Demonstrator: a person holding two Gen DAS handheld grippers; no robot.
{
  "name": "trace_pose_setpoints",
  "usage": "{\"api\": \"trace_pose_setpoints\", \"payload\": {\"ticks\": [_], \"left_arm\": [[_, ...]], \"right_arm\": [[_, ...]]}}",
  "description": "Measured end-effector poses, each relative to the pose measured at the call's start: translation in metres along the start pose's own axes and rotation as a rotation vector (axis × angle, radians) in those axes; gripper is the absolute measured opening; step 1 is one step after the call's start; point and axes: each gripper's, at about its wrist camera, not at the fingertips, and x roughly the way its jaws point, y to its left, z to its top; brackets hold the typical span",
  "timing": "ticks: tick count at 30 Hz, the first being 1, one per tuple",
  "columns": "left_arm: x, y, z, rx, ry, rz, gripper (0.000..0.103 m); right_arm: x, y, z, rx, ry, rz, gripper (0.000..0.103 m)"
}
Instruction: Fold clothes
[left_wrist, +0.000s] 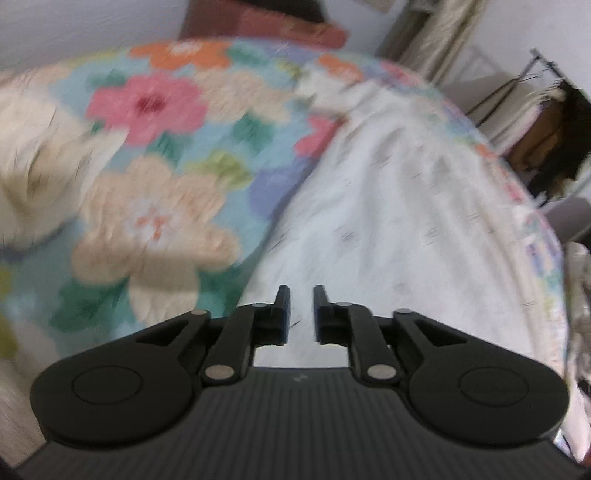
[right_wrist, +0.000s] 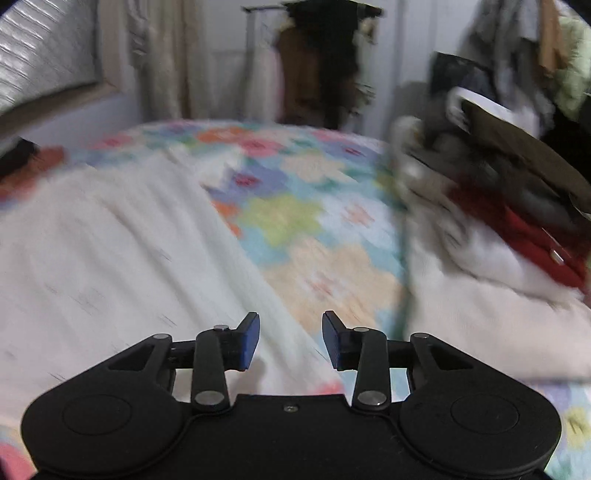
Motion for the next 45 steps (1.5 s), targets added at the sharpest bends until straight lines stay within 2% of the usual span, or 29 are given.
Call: {"api": "trace_pose_setpoints", "payload": {"ticks": [2,4,6,7,8,10,13,17,18,21,24,26,28,30,33,35,38,40,42,43,45], "left_arm": [[-0.003,-0.017,0.021,0.078,-0.023,-0.025,0.035],[0.005,-0.037,0.044,0.163,-0.005,-0.048,0.038],[0.022,-0.055,0.065,0.193,0.046,-0.100,0.038],[0.034,-0.066,0.076,0.209,0.073,-0.133,0.038],[0.045,-0.078,0.085,0.230,0.086,-0.141,0.038],[0.068,-0.102,0.101,0.281,0.096,-0.138,0.038],[0.100,-0.130,0.112,0.383,0.057,-0.075,0.038],[0.137,-0.133,0.123,0.358,0.081,-0.063,0.038],[0.145,-0.132,0.124,0.348,0.080,-0.057,0.038],[0.169,-0.126,0.129,0.319,0.071,-0.014,0.038],[0.185,-0.114,0.134,0.266,0.076,0.001,0.038],[0.189,-0.107,0.134,0.277,0.062,0.025,0.038],[0.190,-0.103,0.131,0.304,0.029,0.058,0.039],[0.196,-0.100,0.130,0.327,0.027,0.090,0.041],[0.206,-0.092,0.128,0.339,0.043,0.113,0.041],[0.208,-0.087,0.127,0.337,0.043,0.122,0.041],[0.208,-0.081,0.125,0.338,0.035,0.138,0.041],[0.208,-0.080,0.126,0.336,0.035,0.131,0.041],[0.209,-0.078,0.128,0.338,0.038,0.117,0.041],[0.209,-0.078,0.127,0.341,0.043,0.120,0.041],[0.212,-0.074,0.125,0.342,0.057,0.134,0.041]], "right_arm": [[0.001,0.006,0.029,-0.002,0.024,0.076,0.050],[0.011,0.009,0.069,0.091,0.126,0.178,0.050],[0.028,0.014,0.105,0.181,0.219,0.336,0.051],[0.038,0.018,0.119,0.204,0.240,0.386,0.052],[0.052,0.023,0.133,0.216,0.252,0.407,0.053],[0.084,0.034,0.154,0.212,0.255,0.394,0.055],[0.142,0.043,0.171,0.211,0.248,0.418,0.056],[0.206,0.037,0.171,0.352,0.253,0.454,0.056],[0.220,0.037,0.171,0.364,0.253,0.445,0.056],[0.263,0.037,0.171,0.379,0.267,0.335,0.056],[0.298,0.034,0.169,0.434,0.269,0.295,0.058],[0.320,0.036,0.171,0.426,0.257,0.283,0.059],[0.336,0.045,0.172,0.360,0.224,0.246,0.061],[0.347,0.060,0.175,0.240,0.195,0.209,0.059],[0.350,0.081,0.182,0.031,0.135,0.118,0.004],[0.340,0.082,0.190,-0.040,0.056,0.070,0.004],[0.318,0.068,0.204,-0.101,-0.082,-0.057,0.003],[0.313,0.060,0.211,-0.128,-0.123,-0.130,0.003],[0.315,0.051,0.215,-0.108,-0.104,-0.149,0.003],[0.319,0.046,0.216,-0.093,-0.065,-0.140,0.005],[0.340,0.039,0.214,-0.063,0.098,-0.106,0.009]]}}
